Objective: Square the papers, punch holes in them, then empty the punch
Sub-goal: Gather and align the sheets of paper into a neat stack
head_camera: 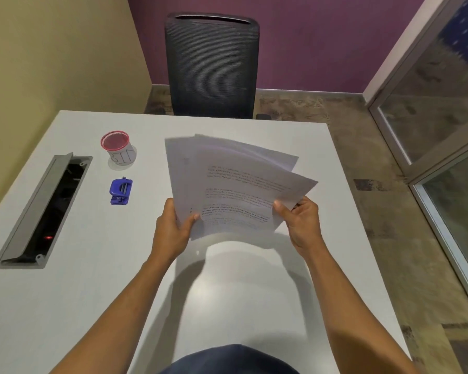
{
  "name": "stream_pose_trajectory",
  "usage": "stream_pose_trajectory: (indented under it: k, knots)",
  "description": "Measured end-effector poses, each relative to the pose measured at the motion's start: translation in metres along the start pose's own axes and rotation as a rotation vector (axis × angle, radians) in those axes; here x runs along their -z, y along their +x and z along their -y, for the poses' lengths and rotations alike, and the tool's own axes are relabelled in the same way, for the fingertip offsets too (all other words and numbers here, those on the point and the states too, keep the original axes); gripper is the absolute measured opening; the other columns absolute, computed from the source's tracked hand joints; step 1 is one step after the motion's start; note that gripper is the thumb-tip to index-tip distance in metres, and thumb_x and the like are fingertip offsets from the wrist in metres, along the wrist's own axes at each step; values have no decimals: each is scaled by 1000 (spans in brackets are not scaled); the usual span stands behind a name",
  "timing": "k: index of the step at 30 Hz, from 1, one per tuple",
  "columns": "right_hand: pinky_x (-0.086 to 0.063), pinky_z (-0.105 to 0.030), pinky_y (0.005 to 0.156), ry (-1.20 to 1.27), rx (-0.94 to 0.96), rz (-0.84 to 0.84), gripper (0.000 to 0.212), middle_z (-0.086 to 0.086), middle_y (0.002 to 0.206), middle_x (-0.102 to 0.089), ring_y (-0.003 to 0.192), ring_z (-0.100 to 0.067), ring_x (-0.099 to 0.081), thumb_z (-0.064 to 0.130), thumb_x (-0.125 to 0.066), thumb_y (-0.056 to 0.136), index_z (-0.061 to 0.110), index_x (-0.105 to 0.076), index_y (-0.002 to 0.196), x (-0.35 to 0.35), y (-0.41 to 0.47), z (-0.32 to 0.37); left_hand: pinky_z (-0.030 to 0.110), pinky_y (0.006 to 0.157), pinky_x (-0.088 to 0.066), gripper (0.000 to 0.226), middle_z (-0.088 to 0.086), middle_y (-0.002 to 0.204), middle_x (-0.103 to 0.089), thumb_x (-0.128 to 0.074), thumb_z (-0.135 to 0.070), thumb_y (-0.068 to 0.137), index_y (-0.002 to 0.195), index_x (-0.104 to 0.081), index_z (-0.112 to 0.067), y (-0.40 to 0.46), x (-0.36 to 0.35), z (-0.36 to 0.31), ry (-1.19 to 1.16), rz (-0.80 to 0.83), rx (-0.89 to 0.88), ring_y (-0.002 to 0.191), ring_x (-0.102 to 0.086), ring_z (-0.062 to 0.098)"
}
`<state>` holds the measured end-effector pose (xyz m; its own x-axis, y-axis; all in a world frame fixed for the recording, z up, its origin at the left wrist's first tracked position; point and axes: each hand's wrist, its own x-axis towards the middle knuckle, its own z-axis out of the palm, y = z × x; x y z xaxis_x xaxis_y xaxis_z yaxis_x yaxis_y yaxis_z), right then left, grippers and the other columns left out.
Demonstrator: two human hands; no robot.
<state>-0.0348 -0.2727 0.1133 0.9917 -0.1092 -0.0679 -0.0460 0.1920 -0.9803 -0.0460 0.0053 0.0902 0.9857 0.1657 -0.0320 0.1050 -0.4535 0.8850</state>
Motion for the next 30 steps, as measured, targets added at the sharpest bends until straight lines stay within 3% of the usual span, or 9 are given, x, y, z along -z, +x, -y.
stream_pose_trajectory:
  k: [3,6,8,10,15,21,25,30]
  knots:
    - [-56,-29,85,-57,-24,1,35,-4,109,-74,101,-21,-70,1,-73,82,12,-66,115,-1,-7,-12,16,75,-47,43,-22,105,-61,-73,-20,84,106,-44,-43,-2,0,2,-114,-49,2,93,-62,-6]
    - [-55,-34,92,-170,-95,16,38,-7,110,-72,102,-22,-69,-2,-73,82,11,-63,116,-1,-19,-32,34,85,-54,47,0,105,-67,-73,-6,82,100,-47,-40,-7,-1,13,-236,-14,69,98,-66,17]
    - [-54,-33,92,-207,-131,16,36,-5,109,-71,100,-19,-69,-4,-71,83,14,-64,113,-2,-26,-42,38,87,-54,52,1,107,-67,-72,-2,81,101,-48,-43,-11,-4,17,-257,16,83,97,-67,15]
    - [-55,-25,86,-258,-130,13,32,0,105,-72,96,-10,-70,-3,-70,85,16,-66,110,-2,-30,-48,36,87,-53,53,-5,108,-67,-73,-4,81,104,-50,-45,-15,-7,18,-263,24,87,96,-66,7]
    - [-51,-14,76,-297,-156,-33,25,6,99,-72,87,2,-68,0,-67,88,19,-66,103,-6,-29,-49,49,93,-50,40,-1,108,-66,-70,-14,84,103,-50,-43,-14,-13,13,-268,6,89,101,-63,17]
    - [-53,-15,84,-278,-81,-37,28,6,107,-72,98,-3,-68,4,-66,90,14,-65,116,-8,-18,-34,46,92,-51,44,-8,109,-64,-69,-25,78,100,-48,-57,-5,-8,-4,-293,-20,37,101,-62,16]
    - [-50,-20,91,-324,-113,-16,42,2,117,-68,108,-9,-64,6,-70,87,15,-57,125,-5,-22,-40,43,92,-51,50,-7,111,-61,-74,-19,78,105,-47,-52,-7,-7,0,-307,21,23,103,-60,16]
    - [-46,-6,84,-316,-182,-40,58,8,122,-61,113,1,-56,-3,-66,86,20,-46,135,-7,-33,-56,35,97,-48,60,-14,118,-59,-71,-8,85,111,-43,-55,-19,-17,10,-329,34,77,110,-58,5]
